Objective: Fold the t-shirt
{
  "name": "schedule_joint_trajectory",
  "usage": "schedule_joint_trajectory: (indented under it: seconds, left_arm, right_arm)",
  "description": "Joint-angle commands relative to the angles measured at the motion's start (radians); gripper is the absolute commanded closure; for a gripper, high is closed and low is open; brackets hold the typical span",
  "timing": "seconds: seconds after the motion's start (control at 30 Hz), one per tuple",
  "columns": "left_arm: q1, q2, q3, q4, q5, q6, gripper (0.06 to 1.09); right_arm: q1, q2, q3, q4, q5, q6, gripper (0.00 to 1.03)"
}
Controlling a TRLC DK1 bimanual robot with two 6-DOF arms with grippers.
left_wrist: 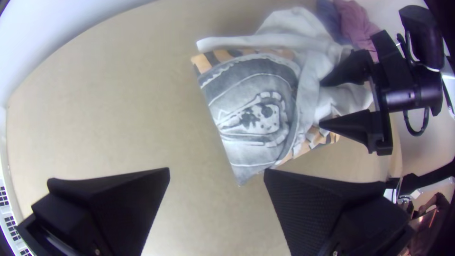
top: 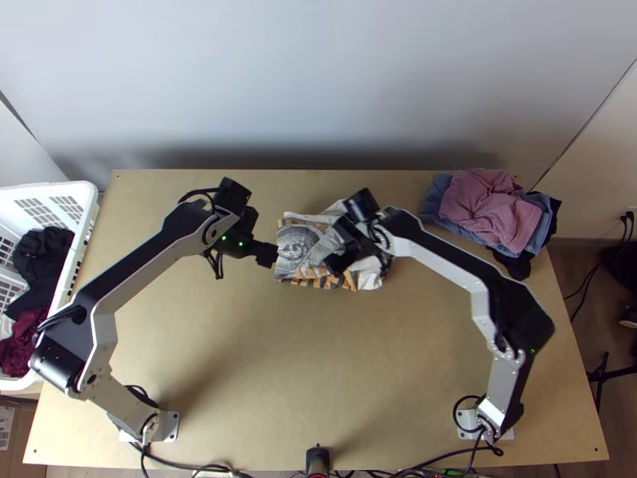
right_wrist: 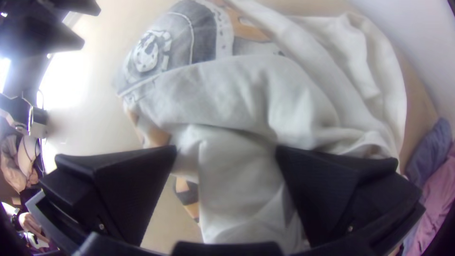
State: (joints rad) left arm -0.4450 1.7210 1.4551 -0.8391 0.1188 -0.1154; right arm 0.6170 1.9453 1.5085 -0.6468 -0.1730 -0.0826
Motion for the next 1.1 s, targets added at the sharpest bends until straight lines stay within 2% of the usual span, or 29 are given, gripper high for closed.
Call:
schedule_joint_trajectory:
  seconds: [0.0, 0.17, 0.4, 0.63, 0.87, 1.07]
  left_arm:
    - [-0.015, 0.055, 0.064, -0.006, 0.001, 0.002, 0.12]
    - [-0.038, 0.109, 0.093, -0.005, -0.001, 0.003, 0.12]
    - [-0.073, 0.115, 0.120, -0.011, -0.001, -0.006, 0.12]
    - [-0.050, 0.051, 0.093, -0.031, -0.001, -0.003, 0.12]
    - [-0.031, 0.051, 0.088, -0.026, -0.001, -0.006, 0.12]
    - [-0.047, 0.091, 0.080, -0.014, -0.001, -0.007, 0.12]
  right_arm:
    - [-0.053, -0.109, -0.145, -0.002, 0.001, 0.024, 0.05]
    - [-0.060, -0.100, -0.248, 0.068, 0.001, 0.040, 0.05]
    - [-0.057, -0.078, -0.235, 0.084, 0.001, 0.043, 0.05]
    - [-0.077, -0.209, -0.122, 0.032, 0.001, 0.058, 0.05]
    - [-0.091, -0.282, 0.053, -0.091, 0.001, 0.050, 0.05]
    - [-0.095, -0.315, 0.038, -0.108, 0.003, 0.038, 0.05]
